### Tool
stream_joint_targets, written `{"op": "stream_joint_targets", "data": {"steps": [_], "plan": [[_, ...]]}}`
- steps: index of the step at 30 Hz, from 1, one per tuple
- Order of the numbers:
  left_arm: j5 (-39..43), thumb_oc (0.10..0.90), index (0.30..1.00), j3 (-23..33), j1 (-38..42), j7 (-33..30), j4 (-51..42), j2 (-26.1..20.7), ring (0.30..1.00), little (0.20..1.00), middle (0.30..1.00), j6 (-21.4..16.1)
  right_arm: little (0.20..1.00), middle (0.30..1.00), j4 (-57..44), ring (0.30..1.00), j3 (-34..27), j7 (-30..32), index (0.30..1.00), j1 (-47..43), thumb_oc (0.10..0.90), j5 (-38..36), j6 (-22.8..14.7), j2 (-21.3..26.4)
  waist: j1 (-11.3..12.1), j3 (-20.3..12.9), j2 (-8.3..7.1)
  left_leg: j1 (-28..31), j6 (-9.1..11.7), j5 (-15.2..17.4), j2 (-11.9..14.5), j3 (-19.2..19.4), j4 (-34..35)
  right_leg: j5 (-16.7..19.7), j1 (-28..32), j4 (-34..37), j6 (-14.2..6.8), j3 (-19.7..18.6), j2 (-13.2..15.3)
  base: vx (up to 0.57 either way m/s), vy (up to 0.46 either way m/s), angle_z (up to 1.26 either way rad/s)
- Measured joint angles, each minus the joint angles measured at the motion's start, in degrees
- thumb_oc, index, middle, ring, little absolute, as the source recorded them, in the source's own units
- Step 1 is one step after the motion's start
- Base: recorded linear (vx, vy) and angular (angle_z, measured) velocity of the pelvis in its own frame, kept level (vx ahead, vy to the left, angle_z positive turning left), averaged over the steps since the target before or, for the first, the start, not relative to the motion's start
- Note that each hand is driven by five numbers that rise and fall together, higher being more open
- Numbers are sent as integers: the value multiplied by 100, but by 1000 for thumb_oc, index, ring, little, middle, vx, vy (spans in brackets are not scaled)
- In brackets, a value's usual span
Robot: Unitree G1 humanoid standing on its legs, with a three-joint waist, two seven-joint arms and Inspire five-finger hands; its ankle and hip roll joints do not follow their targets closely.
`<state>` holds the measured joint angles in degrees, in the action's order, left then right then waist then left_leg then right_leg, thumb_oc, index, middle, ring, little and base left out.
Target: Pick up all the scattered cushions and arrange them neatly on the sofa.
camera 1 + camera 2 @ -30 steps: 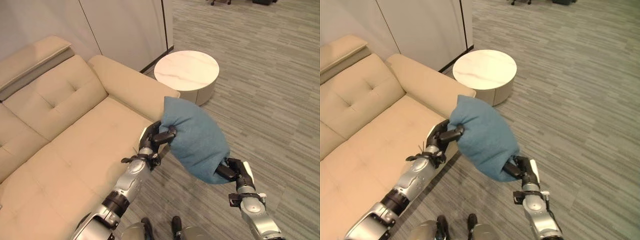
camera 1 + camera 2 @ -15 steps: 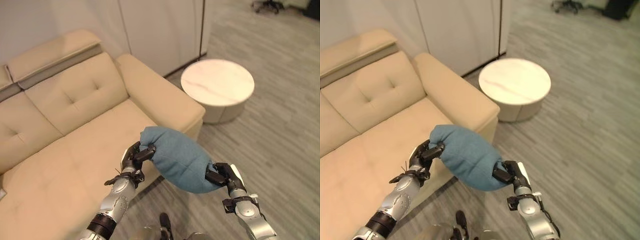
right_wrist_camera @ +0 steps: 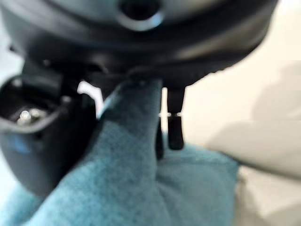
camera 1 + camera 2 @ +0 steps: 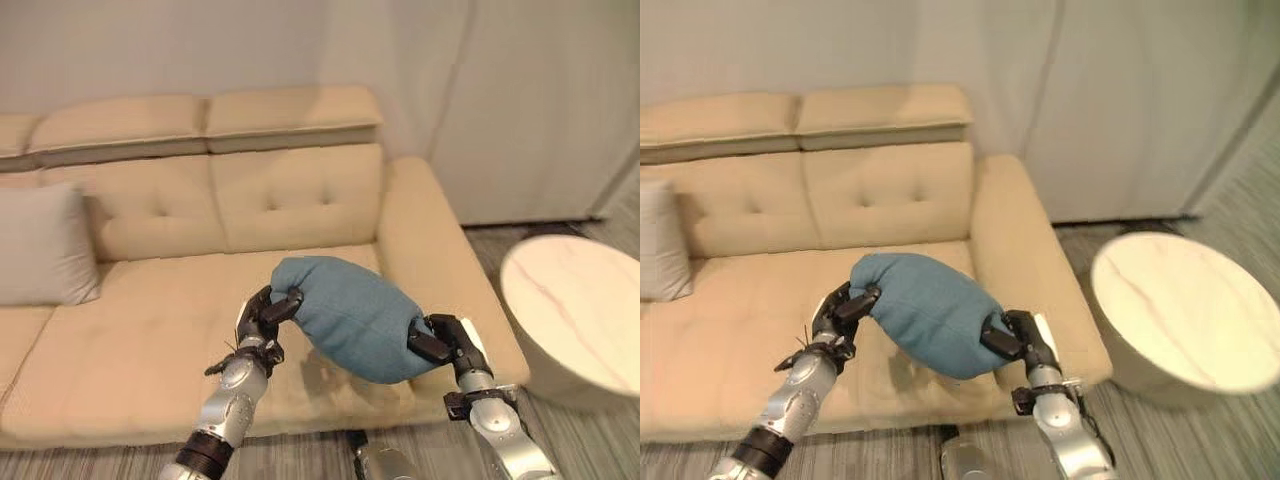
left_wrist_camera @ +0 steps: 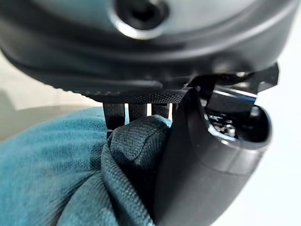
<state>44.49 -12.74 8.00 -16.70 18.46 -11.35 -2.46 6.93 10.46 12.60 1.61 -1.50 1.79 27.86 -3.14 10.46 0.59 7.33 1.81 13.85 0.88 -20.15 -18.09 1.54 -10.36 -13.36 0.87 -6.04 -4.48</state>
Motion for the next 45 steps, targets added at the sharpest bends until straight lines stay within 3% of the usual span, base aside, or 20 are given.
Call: {"op": "stream_joint_targets", "data": {"steps": [2, 3, 4, 5, 7, 10, 13, 17, 18, 19, 23, 26, 27, 31, 34, 41, 42, 44, 45], "plan": [[-10, 400, 300, 1, 29, -2, -4, -11, 300, 300, 300, -8, 300, 300, -6, 300, -43, 18, 300, -131, 400, 71, -3, 71, -128, 37, -92, -476, 105, 69, 133, 584, -712, 57, 151, 126, 150, 325, 40, 76, -16, 103], [-14, 400, 300, 0, 29, -4, -7, -41, 300, 300, 300, -12, 300, 300, -45, 300, -53, 22, 300, -254, 400, 149, -4, 82, -120, 61, -226, -707, 109, 71, 300, 1198, -756, -32, 344, 274, 186, 456, 79, 123, 11, 74], [-21, 400, 300, 12, 30, -4, -11, -44, 300, 300, 300, -15, 300, 300, -88, 300, -58, 21, 300, -308, 400, 165, -5, 97, -112, 82, -272, -779, 77, 68, 403, 1457, -698, -44, 413, 341, 185, 492, 91, 160, 65, 65], [-108, 400, 300, 40, 41, -7, -19, -116, 300, 300, 300, -15, 300, 300, -132, 300, -57, 19, 300, -451, 400, 255, -11, 126, -99, 121, -384, -822, 81, 47, 619, 2017, -304, 2, 627, 615, 207, 531, 91, 68, 41, 29], [-208, 400, 300, 39, 53, -8, -51, -315, 300, 300, 300, -16, 300, 300, -116, 300, -70, 21, 300, -855, 400, 275, -36, 155, -38, 181, -578, -967, 226, -184, 782, 1960, 286, 40, 845, 817, 201, 487, 78, 131, 98, 1], [-323, 400, 300, -13, 269, -15, 215, -543, 300, 300, 300, -1, 300, 300, 2, 300, 66, 25, 300, -1361, 400, 262, -64, 243, -22, 224, -697, -1061, 516, -688, 1046, 1832, 723, 57, 1132, 1046, 230, 451, 25, 172, 138, -21], [-416, 400, 300, -184, 799, -14, 652, -683, 300, 300, 300, 113, 300, 300, 622, 300, 419, -53, 300, -1999, 400, 244, -171, 559, -80, 199, -620, -815, 698, -1046, 1155, 1762, 1549, 93, 1425, 1281, 321, 452, -59, 172, 163, -15], [-503, 400, 300, -673, 2260, 5, 1450, -1027, 300, 300, 300, 296, 300, 300, 1439, 300, 1125, -250, 300, -3047, 400, 95, -35, 1258, -113, 136, -441, -508, 474, -1479, 1016, 1937, 2213, 212, 1534, 1574, 280, 416, -92, 70, 124, -7], [-684, 400, 300, -754, 2740, 9, 1628, -1125, 300, 300, 300, 371, 300, 300, 1744, 300, 1388, -323, 300, -3531, 400, 96, 26, 1407, -119, 149, -387, -514, 448, -2001, 1022, 1999, 2299, 196, 1483, 1574, 194, 395, -85, -81, 125, -10], [-874, 400, 300, -757, 3074, 10, 1647, -1197, 300, 300, 300, 380, 300, 300, 1925, 300, 1426, -345, 300, -3827, 400, 97, 62, 1404, -111, 146, -393, -557, 509, -2193, 910, 2023, 2307, 196, 1442, 1587, 30, 386, 36, -81, 124, -8], [-1189, 400, 300, -788, 3993, -20, 1763, -1529, 300, 300, 300, 377, 300, 300, 2433, 300, 1744, -352, 300, -4921, 400, 112, 113, 1392, -74, 201, -300, -728, 302, -2171, 460, 2081, 2308, 286, 1354, 1801, -264, 403, 510, -170, 110, -2], [-1428, 400, 300, -668, 4480, -159, 1881, -1641, 300, 300, 300, 227, 300, 300, 2686, 300, 1782, -250, 300, -5395, 400, 125, 112, 1302, -28, 269, -177, -924, 195, -2195, 389, 2034, 2307, 371, 1182, 1793, -482, 396, 589, -126, 61, 20], [-1433, 400, 300, -649, 4736, -259, 1929, -1670, 300, 300, 300, 140, 300, 300, 2810, 300, 1789, -163, 300, -5618, 400, 148, 112, 1269, 105, 301, -123, -1069, 167, -2199, 329, 2002, 2308, 389, 1084, 1854, -559, 395, 648, -139, 71, 17], [-1432, 400, 300, -627, 4699, -350, 1931, -1528, 300, 300, 300, -73, 300, 300, 2812, 300, 1835, 182, 300, -5641, 400, 623, 37, 1259, 203, 330, -76, -1351, 144, -2185, 314, 2008, 2309, 390, 805, 1852, -562, 404, 650, -127, 50, 1], [-1405, 400, 300, -550, 4512, -415, 2140, -1318, 300, 300, 300, -555, 300, 300, 2887, 300, 1859, 508, 300, -5640, 400, 1077, -102, 1250, 220, 386, -82, -1728, 111, -2209, 305, 2059, 2308, 394, 399, 1847, -562, 394, 656, -133, 27, -9], [-1133, 400, 300, -500, 3895, -280, 3108, -1100, 300, 300, 300, -617, 300, 300, 3332, 300, 2197, 493, 300, -5472, 400, 1272, -272, 841, 197, 624, -99, -1991, 102, -2231, 312, 2123, 2309, 398, 100, 1848, -562, 408, 652, -69, 14, -7], [-1334, 400, 300, -583, 3912, -232, 3786, -991, 300, 300, 300, -566, 300, 300, 3715, 300, 2315, 460, 300, -5488, 400, 1271, -334, 580, 207, 649, -114, -2216, 104, -2288, 312, 2123, 2309, 435, -126, 1847, -549, 408, 651, -57, 14, -3], [-1378, 400, 300, -571, 3935, -224, 4255, -852, 300, 300, 300, -418, 300, 300, 4176, 300, 2427, 406, 300, -5530, 400, 1260, -339, 262, 212, 823, -152, -2360, 100, -2335, 309, 2128, 2308, 480, -276, 1847, -498, 413, 652, -20, 7, -2], [-1466, 552, 528, -554, 4147, -125, 4899, -720, 528, 528, 528, -355, 300, 300, 4685, 300, 2556, 365, 300, -5633, 400, 1221, -363, 17, 217, 967, -170, -2417, 99, -2368, 309, 2125, 2308, 512, -333, 1847, -522, 417, 651, 0, 0, 0]]}}
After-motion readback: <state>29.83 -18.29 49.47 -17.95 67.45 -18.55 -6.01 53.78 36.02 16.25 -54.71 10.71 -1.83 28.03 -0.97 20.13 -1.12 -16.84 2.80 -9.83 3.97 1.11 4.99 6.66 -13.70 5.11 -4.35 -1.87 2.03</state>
